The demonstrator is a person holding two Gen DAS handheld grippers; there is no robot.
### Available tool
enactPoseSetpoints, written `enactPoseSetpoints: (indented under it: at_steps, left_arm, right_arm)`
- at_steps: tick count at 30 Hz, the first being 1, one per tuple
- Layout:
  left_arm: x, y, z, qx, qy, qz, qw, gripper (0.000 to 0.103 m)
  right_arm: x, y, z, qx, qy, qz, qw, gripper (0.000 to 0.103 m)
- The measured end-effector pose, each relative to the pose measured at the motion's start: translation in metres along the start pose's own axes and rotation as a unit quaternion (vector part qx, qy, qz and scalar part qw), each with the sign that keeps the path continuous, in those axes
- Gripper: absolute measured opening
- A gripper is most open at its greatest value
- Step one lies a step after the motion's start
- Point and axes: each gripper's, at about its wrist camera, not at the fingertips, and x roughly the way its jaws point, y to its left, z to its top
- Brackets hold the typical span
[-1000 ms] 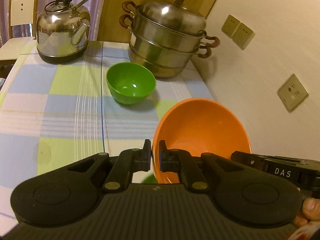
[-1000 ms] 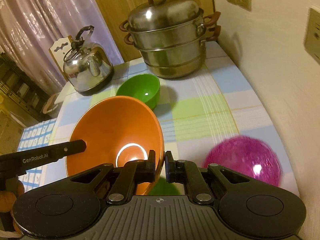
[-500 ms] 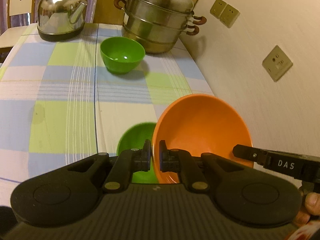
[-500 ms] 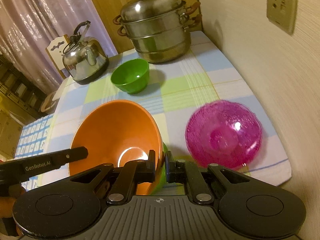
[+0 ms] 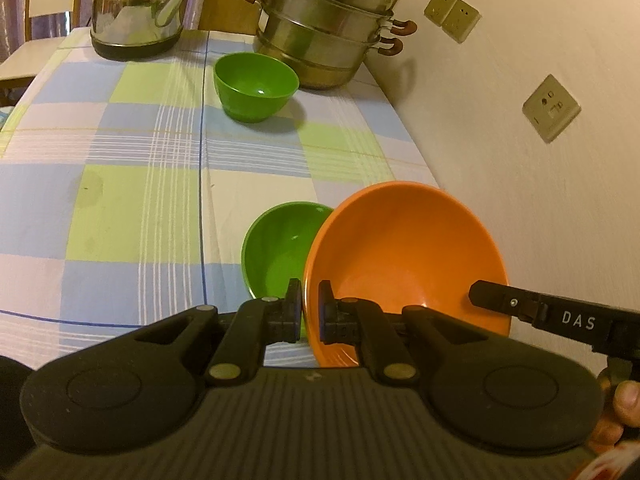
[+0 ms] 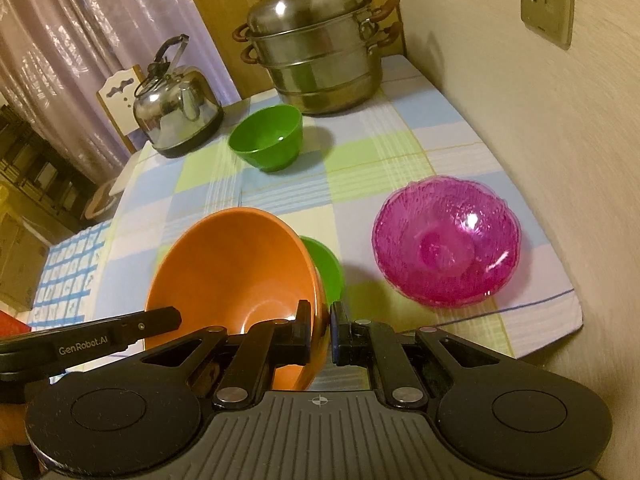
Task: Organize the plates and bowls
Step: 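Lift the orange bowl with both grippers toward the nearby green bowl, then lower the orange bowl into the green bowl with both grippers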
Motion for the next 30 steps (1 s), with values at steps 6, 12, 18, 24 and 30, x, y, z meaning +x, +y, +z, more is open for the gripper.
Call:
enactPoseSetpoints:
  at_steps: [6, 12, 18, 24, 30]
  left_arm:
    - [-0.006, 0.005, -0.018, -0.010, 0.010, -0.003, 0.9999, 0.006]
    - [-0.014, 0.008, -0.038, -0.015, 0.020, 0.000, 0.9997, 0.006]
    - [-0.018, 0.009, -0.052, -0.015, 0.028, 0.008, 0.9995, 0.006]
    - [-0.017, 0.012, -0.063, -0.021, 0.039, 0.009, 0.9990, 0.006]
    - [-0.015, 0.014, -0.068, -0.023, 0.047, 0.012, 0.9986, 0.006]
  right_arm:
    - [-0.007, 0.000, -0.018, 0.007, 0.002, 0.004, 1.000, 0.009]
    - [-0.013, 0.005, -0.036, 0.000, 0.007, 0.002, 1.000, 0.009]
    - [-0.014, 0.004, -0.052, 0.006, 0.017, 0.006, 1.000, 0.009]
    - [-0.011, 0.002, -0.063, 0.009, 0.027, 0.007, 1.000, 0.009]
    - [-0.008, 0.000, -0.072, 0.011, 0.036, 0.008, 0.999, 0.009]
